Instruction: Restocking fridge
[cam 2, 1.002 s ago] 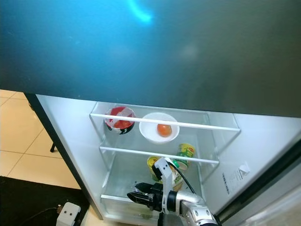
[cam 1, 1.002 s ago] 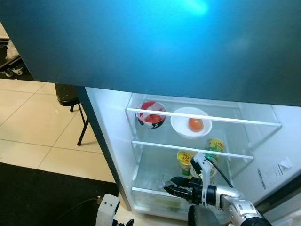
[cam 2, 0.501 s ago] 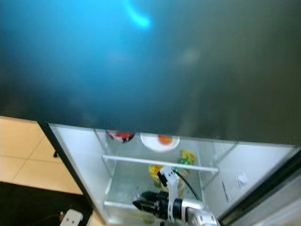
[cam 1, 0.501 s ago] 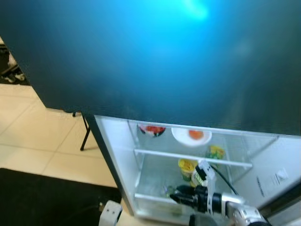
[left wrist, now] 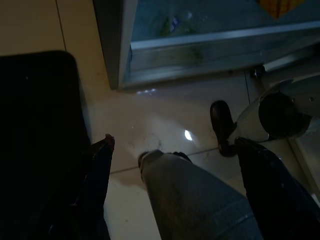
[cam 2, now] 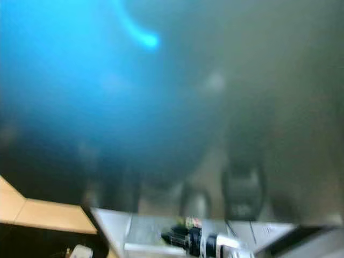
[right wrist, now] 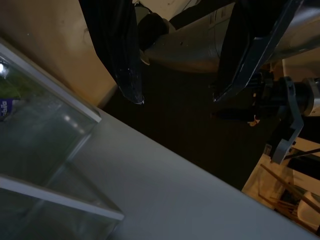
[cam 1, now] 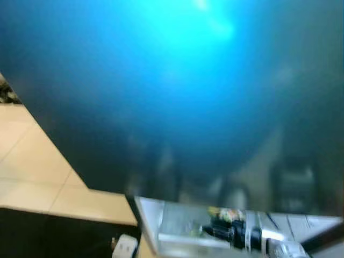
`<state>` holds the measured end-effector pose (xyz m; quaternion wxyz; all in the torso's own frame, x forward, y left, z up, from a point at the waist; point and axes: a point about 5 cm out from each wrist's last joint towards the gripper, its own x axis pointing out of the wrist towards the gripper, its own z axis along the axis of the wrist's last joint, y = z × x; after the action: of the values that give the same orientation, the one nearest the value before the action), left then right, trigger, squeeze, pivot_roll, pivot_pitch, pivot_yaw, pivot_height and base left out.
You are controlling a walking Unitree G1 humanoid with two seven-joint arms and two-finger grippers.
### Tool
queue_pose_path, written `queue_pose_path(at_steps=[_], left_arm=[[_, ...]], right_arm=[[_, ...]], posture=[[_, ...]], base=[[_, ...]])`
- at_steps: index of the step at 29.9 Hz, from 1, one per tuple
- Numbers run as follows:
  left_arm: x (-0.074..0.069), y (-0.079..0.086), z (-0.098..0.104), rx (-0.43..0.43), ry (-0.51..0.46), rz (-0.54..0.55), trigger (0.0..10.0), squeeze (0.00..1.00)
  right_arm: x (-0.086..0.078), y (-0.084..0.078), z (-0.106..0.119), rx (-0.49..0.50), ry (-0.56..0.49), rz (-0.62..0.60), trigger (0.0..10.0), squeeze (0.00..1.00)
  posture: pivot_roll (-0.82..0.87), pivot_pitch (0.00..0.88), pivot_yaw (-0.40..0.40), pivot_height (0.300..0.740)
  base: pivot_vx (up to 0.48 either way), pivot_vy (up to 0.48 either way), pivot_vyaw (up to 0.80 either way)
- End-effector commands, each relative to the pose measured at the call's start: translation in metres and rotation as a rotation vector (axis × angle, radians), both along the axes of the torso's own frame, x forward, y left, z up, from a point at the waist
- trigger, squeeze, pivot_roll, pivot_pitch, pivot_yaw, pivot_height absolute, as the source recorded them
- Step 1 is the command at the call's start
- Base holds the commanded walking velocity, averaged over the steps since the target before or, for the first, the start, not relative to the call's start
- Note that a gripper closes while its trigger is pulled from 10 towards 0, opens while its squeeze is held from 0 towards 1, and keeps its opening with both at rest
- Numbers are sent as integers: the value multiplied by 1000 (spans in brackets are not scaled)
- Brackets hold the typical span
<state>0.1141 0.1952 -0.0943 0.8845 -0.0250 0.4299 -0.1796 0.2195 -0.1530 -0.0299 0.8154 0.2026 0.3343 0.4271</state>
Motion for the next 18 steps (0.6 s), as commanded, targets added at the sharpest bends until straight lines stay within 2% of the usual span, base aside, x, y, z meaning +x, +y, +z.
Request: queue_pose_path(at_steps=[1, 8, 11, 13, 16, 18], left_arm=[[-10, -2, -4, 2, 42, 15, 10000, 0], [-14, -1, -6, 11, 68, 30, 10000, 0], [-23, -2, -10, 14, 114, 69, 10000, 0], [-23, -2, -10, 14, 114, 69, 10000, 0], [-32, 2, -14, 49, 170, 151, 10000, 0], [-32, 3, -14, 58, 171, 156, 10000, 0]], right_arm=[[-6, -9, -6, -19, 31, -41, 10000, 0], [-18, -17, -18, -67, 97, -100, 10000, 0], [-34, -28, -32, -165, 177, -186, 10000, 0], [-34, -28, -32, -165, 177, -186, 10000, 0], [-60, -38, -48, -278, 281, -264, 10000, 0], [-62, -39, -50, -285, 289, -276, 10000, 0]], posture=[[-69, 0, -21, 740], [-65, 0, -22, 740], [-68, 0, -18, 740], [-68, 0, -18, 740], [-71, 0, -20, 740], [-69, 0, -23, 740]], base=[[0, 0, 0], [0, 0, 0], [0, 0, 0], [0, 0, 0], [0, 0, 0], [0, 0, 0]])
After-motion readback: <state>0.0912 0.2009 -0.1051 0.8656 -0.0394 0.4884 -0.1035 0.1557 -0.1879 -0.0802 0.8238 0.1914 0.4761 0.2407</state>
